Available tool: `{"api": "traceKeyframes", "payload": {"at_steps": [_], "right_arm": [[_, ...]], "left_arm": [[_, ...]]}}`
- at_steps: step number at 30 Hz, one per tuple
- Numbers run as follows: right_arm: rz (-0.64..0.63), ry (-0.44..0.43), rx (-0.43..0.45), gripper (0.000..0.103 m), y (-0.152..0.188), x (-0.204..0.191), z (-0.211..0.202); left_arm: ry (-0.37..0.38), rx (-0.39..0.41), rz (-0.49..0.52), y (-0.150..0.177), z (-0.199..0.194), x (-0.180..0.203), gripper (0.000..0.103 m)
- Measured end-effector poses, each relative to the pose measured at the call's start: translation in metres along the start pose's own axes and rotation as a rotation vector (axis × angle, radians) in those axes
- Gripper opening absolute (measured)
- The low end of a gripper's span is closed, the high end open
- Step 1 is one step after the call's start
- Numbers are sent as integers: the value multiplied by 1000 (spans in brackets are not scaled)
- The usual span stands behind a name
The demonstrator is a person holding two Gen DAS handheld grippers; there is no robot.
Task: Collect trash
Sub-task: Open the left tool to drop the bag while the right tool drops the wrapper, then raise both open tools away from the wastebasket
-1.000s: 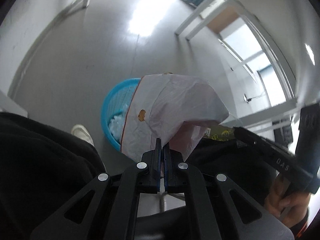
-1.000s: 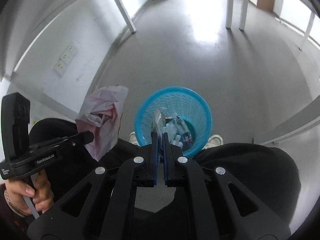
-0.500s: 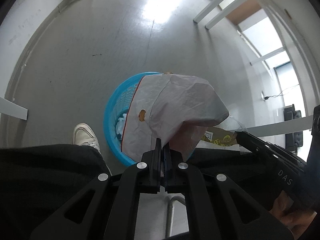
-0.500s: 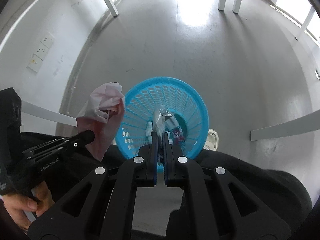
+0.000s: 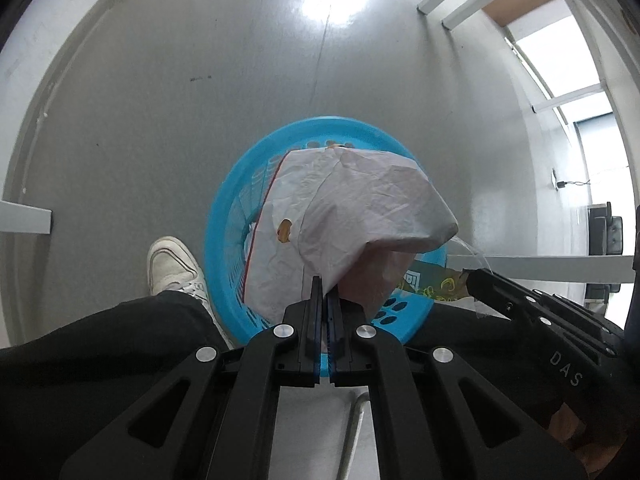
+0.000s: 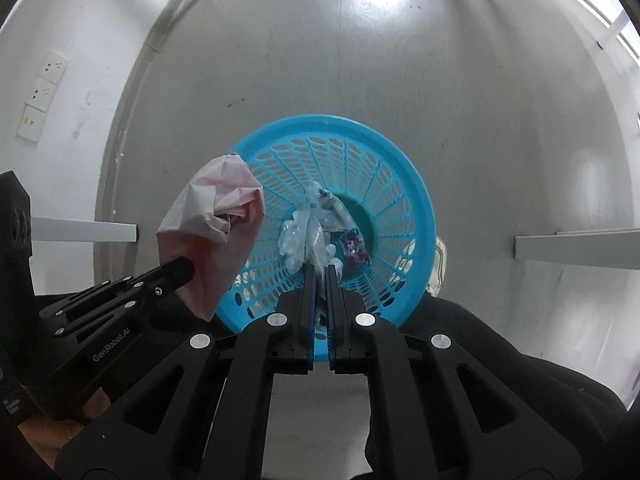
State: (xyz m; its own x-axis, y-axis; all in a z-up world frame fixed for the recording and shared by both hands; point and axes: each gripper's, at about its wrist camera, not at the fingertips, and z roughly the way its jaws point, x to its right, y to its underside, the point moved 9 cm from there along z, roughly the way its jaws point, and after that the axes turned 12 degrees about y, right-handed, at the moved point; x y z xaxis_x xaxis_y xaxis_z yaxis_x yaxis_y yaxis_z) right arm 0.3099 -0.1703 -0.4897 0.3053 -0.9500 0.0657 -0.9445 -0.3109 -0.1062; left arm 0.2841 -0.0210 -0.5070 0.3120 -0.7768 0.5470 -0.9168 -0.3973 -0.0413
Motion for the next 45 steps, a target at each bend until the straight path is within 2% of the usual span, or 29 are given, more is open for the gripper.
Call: {"api": "traceKeyframes", "payload": {"at_steps": [3, 6, 7, 8, 9, 10, 16, 21, 25, 29, 30, 32, 34, 37, 41, 45], "right_arm": [[3, 7, -23, 4, -1, 0, 10], [14, -4, -38, 5, -3, -2, 14], [20, 3, -33, 7, -4, 0, 14], [31, 12, -33, 19, -5, 2, 14], [38, 13, -40, 40, -5, 3, 16], [40, 11, -42, 46, -5, 2, 16], [26, 8, -29, 47, -5, 1, 16], [13, 8, 1, 47, -4, 0, 7], [8, 3, 35, 47, -2, -1, -8], [14, -17, 83, 52, 4, 1, -31], [23, -25, 102, 53, 6, 3, -40], [21, -19, 132, 54, 10, 6, -52], [14, -14, 156, 54, 15, 7, -63], [4, -11, 199, 60, 22, 8, -80], [-15, -18, 239, 60, 34, 5, -99], [-20, -18, 274, 62, 44, 6, -117]], "left_arm": [[4, -33, -31, 1, 8, -5, 1], [25, -34, -37, -1, 9, -1, 1], [37, -19, -30, -4, 7, 0, 8], [39, 9, -20, -8, 4, 2, 15], [42, 40, -8, -12, -1, 5, 34], [46, 62, -2, -15, -4, 6, 41], [13, 77, -2, -14, -9, 2, 35], [-1, 115, -15, -16, -28, -1, 35], [-37, 130, 13, -11, -42, 2, 35], [-189, 136, 91, -1, -59, 2, 38], [-204, 142, 104, 1, -63, 4, 38], [-193, 156, 109, 5, -74, 8, 40], [-173, 177, 107, 7, -87, 11, 49], [-176, 218, 128, 13, -104, 15, 55], [-184, 243, 163, 23, -119, 18, 57], [-191, 300, 196, 32, -143, 21, 61]]}}
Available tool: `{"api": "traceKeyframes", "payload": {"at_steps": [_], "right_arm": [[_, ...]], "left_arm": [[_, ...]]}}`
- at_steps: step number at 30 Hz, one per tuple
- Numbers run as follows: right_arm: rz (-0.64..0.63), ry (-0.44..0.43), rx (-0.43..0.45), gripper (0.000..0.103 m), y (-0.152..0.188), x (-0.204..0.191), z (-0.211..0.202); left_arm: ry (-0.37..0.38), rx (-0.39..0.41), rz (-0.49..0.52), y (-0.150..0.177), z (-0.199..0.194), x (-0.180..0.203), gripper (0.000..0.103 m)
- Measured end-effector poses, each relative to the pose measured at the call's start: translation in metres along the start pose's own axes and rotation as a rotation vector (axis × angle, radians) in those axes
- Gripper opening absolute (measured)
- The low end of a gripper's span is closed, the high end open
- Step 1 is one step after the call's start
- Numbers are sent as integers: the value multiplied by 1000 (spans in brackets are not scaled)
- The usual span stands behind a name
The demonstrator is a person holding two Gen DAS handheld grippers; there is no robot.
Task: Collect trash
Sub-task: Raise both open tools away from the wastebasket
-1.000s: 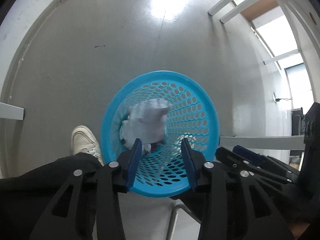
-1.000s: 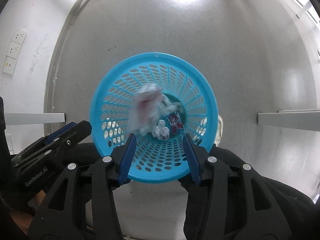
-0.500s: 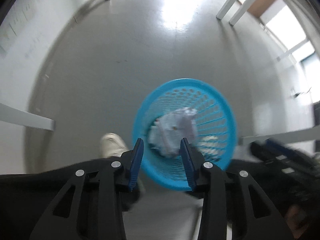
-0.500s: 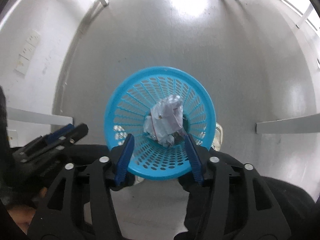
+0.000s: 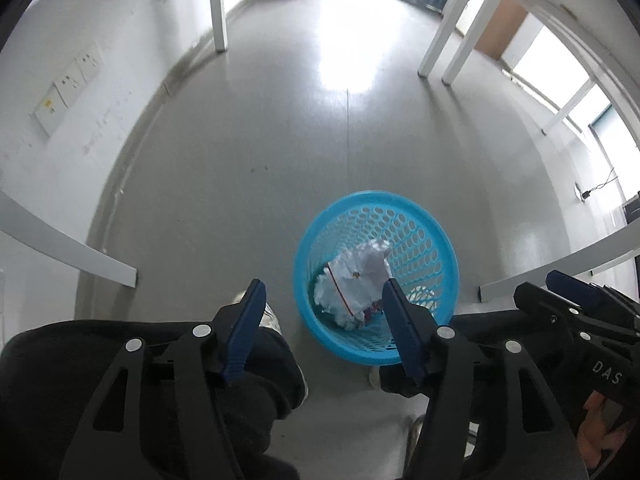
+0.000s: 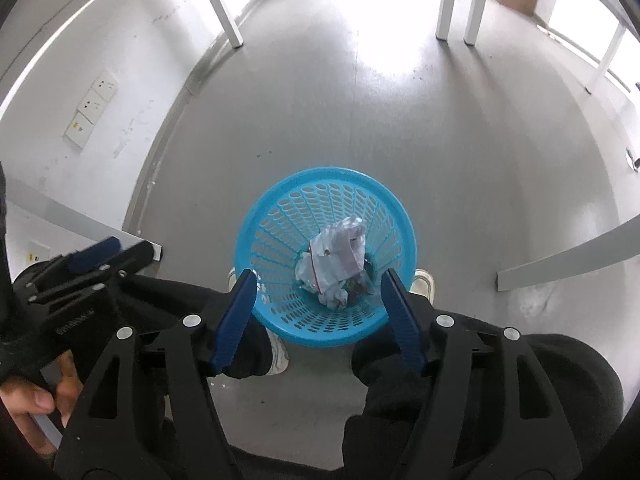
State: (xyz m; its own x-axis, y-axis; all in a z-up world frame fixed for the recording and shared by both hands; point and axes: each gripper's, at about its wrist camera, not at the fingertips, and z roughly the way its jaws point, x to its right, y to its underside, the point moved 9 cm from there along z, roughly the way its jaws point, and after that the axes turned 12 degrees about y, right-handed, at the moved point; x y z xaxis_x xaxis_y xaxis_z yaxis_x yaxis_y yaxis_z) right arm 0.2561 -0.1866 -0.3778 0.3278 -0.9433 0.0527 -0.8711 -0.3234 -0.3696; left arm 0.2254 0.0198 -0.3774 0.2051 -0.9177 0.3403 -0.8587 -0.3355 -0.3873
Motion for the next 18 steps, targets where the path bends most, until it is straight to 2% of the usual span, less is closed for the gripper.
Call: {"api": "traceKeyframes", "payload": {"at_steps": [5, 8, 12, 18], "right_arm": [[-23, -12, 45, 63, 7, -6, -31], [-59, -13, 90, 66, 13, -9, -60], [-80, -47, 170, 69, 21, -11, -106], [-32, -65, 305, 75, 22, 1, -173]], "left_arm": [[35, 44, 17, 5, -38, 10, 63], [29, 84, 73, 9, -68, 20, 66], [42, 175, 133, 6, -113, 36, 74], [83, 287, 153, 5, -163, 50, 81]]}}
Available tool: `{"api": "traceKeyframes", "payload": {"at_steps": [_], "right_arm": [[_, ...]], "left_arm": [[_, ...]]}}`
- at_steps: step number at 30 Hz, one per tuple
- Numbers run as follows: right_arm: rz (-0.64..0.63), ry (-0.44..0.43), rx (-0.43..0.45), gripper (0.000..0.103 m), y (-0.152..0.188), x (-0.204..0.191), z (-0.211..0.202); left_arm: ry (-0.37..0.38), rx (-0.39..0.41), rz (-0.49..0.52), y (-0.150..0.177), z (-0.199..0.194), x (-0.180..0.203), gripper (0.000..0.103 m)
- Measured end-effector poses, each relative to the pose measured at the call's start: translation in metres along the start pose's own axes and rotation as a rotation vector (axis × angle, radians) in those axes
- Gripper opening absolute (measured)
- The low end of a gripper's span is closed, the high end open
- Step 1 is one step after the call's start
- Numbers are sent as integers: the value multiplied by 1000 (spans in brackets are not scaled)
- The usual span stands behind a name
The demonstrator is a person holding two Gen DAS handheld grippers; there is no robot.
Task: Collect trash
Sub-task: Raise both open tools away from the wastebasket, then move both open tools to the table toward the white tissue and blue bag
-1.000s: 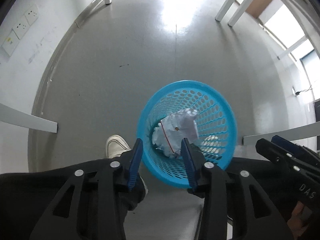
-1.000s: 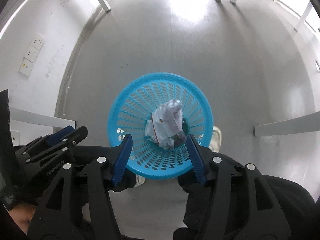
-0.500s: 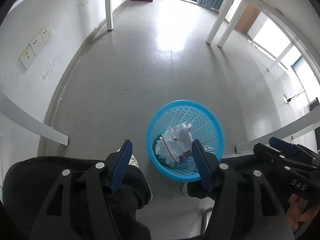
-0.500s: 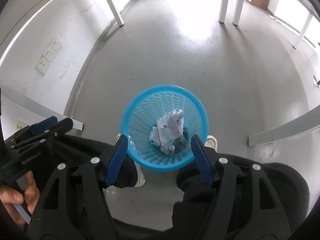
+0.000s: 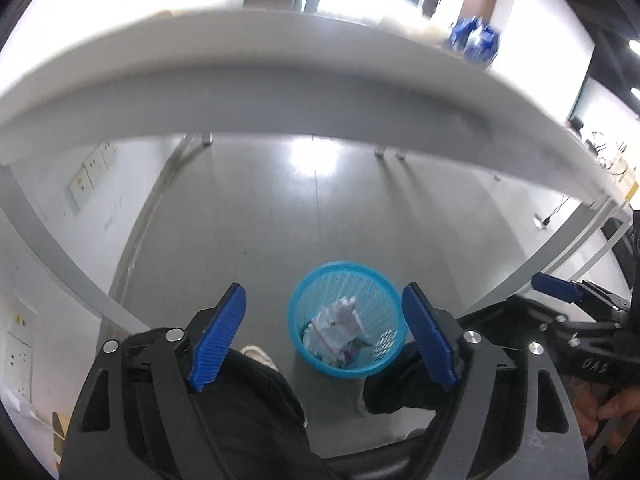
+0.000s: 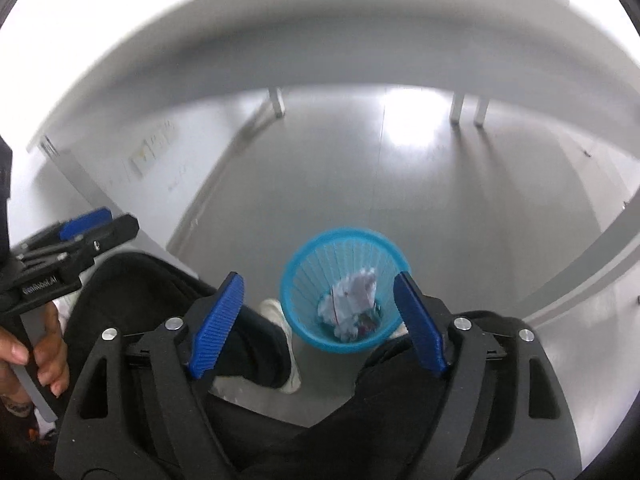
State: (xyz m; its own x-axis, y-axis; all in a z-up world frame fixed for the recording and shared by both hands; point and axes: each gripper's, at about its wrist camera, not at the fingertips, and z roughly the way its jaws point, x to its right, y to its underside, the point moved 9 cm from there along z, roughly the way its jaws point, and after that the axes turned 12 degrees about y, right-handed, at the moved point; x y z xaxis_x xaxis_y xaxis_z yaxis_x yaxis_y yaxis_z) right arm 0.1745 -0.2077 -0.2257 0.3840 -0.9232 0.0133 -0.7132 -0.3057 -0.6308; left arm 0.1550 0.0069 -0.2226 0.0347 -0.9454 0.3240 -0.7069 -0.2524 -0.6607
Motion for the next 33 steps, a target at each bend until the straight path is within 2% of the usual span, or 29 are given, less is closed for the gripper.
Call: {"api": "traceKeyframes", "payload": {"at_steps": [3, 7, 11, 15, 18, 26, 33], "right_arm": [[40, -4, 66, 79, -11, 8, -31], [71, -7, 148, 85, -25, 16, -71], [70, -9, 211, 92, -40, 18, -103], [91, -23, 269, 94, -56, 23, -130], [97, -25, 296, 94, -66, 22, -140], [127, -20, 346, 94, -95, 35, -158], [149, -20, 370, 94, -137, 43, -151]], "left_arm": [[17, 85, 5, -9, -29, 9, 87], [44, 150, 56, -22, -59, 29, 96], [39, 198, 158, -28, -82, 51, 97], [39, 217, 186, -34, -95, 63, 97], [27, 262, 178, -46, -107, 62, 97], [14, 281, 196, -84, -121, 61, 97], [30, 306, 201, -127, -122, 56, 97]]}}
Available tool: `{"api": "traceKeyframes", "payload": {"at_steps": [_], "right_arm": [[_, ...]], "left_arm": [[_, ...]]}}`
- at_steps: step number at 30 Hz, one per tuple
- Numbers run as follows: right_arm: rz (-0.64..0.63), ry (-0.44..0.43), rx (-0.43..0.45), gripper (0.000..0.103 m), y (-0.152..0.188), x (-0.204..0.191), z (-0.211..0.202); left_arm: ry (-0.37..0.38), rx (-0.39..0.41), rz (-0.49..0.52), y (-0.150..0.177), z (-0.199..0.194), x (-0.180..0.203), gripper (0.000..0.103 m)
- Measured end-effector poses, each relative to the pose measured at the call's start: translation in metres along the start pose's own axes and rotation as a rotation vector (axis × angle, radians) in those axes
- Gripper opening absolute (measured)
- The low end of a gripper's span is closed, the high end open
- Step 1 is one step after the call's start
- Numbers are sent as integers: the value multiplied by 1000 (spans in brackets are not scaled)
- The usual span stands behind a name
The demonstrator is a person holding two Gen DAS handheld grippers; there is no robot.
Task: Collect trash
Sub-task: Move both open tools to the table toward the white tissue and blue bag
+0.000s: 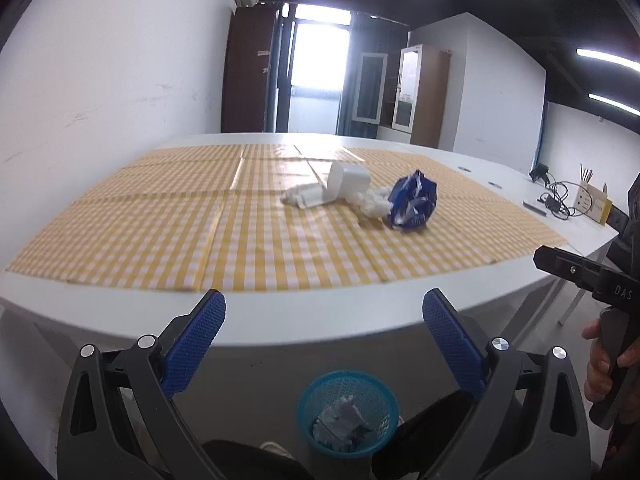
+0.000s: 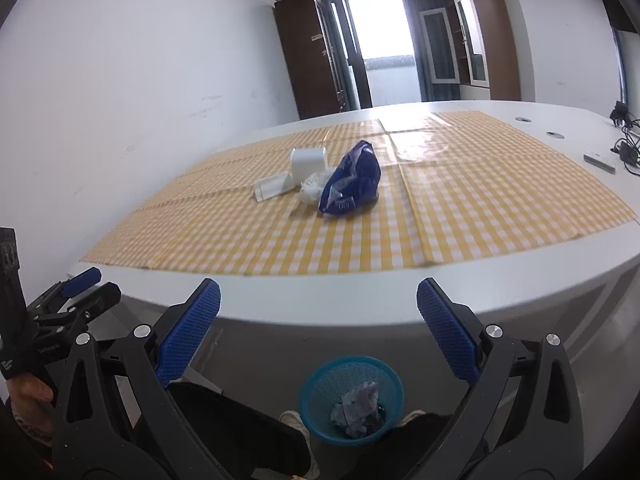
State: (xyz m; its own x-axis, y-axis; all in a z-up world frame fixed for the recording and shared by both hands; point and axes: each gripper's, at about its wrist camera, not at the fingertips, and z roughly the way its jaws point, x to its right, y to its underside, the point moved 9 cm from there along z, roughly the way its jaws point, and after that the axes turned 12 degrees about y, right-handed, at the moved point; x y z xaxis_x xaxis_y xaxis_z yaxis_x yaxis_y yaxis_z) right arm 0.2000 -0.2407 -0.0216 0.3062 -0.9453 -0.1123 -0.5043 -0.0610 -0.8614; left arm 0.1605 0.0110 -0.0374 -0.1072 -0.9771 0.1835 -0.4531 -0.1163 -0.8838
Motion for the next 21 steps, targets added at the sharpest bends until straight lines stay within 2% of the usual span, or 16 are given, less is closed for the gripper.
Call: {"api": "traceKeyframes", "payload": {"at_steps": [5, 15, 21], "right_arm": [[6, 6, -3, 94, -24, 0, 24], [-17, 30, -35, 93, -62, -3, 81], [-37, 31, -69, 93, -75, -3, 113]], "left_arm": [[-2, -9, 20, -22, 20, -10, 97], [19, -94, 43, -51, 75, -31, 97], [27, -149, 20, -64, 114, -48, 97]]}}
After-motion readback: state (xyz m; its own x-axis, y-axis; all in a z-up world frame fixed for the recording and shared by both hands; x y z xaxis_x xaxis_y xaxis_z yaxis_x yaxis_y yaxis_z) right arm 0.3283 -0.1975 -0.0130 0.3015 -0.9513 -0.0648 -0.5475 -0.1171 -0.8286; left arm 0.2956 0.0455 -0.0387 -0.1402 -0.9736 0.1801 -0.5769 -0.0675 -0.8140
